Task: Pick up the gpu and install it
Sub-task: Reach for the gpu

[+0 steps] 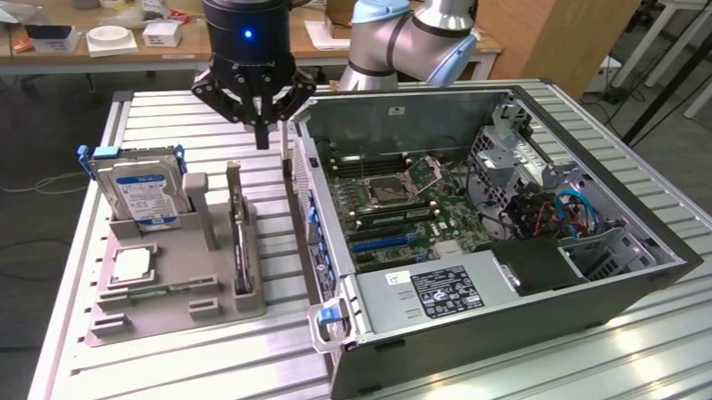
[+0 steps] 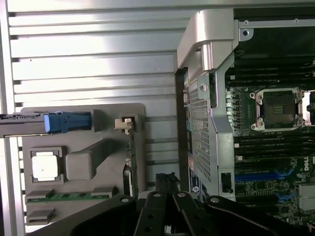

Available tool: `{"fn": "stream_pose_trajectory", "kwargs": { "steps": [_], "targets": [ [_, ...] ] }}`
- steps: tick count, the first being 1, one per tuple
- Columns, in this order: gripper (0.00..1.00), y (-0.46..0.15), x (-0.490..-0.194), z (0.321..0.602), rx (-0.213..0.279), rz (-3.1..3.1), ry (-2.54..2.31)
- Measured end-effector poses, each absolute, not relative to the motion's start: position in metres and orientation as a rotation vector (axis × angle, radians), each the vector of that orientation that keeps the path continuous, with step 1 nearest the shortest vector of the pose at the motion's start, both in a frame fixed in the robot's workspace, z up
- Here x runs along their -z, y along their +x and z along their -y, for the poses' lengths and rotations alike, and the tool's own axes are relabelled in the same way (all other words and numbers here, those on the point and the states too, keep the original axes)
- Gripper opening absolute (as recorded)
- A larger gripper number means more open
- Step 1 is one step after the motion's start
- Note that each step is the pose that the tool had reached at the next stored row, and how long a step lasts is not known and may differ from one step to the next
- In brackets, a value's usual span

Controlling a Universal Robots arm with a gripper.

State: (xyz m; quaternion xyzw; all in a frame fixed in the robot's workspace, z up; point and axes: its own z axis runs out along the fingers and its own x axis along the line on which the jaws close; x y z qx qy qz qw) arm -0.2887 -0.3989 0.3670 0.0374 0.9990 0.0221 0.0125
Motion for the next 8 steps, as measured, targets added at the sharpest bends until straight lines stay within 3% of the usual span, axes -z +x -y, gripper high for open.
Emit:
{"fn": "stream_pose_trajectory", "kwargs": {
  "steps": [8],
  "targets": [
    [0.11,-0.2991,-0.3658,0.3988,-0.069,-3.114,0.117]
  ]
}}
